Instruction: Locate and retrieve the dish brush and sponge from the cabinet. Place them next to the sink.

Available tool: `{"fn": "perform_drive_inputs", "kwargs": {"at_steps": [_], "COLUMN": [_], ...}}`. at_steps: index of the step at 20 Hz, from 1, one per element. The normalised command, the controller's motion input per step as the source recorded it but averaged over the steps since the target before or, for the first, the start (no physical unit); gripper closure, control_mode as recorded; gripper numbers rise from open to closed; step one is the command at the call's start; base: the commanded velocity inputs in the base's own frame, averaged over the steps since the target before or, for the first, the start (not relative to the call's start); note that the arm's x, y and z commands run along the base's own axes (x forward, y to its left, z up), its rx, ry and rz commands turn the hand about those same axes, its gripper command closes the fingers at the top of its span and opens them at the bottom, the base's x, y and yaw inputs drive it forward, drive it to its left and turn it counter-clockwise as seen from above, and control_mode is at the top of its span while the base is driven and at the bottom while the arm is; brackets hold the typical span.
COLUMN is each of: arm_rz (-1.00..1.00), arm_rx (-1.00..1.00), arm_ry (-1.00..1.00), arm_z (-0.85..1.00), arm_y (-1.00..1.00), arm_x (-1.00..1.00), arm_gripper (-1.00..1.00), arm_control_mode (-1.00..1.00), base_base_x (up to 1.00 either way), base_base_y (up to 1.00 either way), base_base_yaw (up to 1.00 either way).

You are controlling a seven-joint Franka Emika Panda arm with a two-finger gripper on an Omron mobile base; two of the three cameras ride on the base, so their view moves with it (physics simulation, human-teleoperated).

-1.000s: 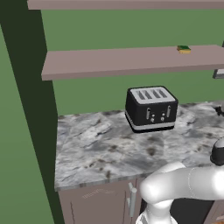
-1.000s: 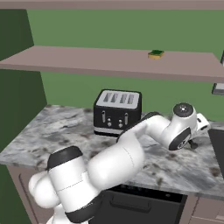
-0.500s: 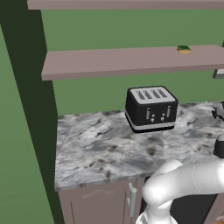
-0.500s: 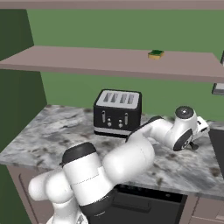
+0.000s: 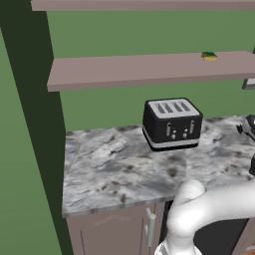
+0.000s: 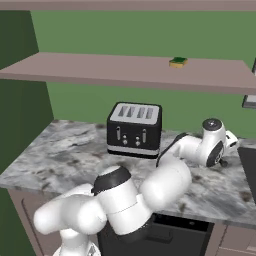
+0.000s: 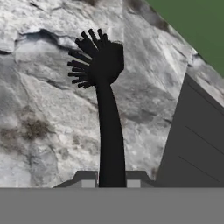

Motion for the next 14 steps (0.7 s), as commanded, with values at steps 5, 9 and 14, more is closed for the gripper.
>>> {"fn": "perform_drive_inputs", "kwargs": {"at_steps": [5,9,14], "arm_rz": [0.0,0.0,-0.02], "arm_rx": [0.04,0.1,0.13], "arm_ry": [0.03,0.01,0.0], "arm_z": [-0.16,-0.22,-0.29], "arm_y": [-0.34,-0.43,-0.48], "arm_x": [0.36,0.2,0.06], "arm_gripper": [1.0,1.0,1.0], "arm_control_mode": [-1.0,-1.0,-1.0], "base_base_x": [0.0,0.0,0.0], "base_base_y": [0.0,0.0,0.0], "base_base_yaw": [0.0,0.0,0.0]}}
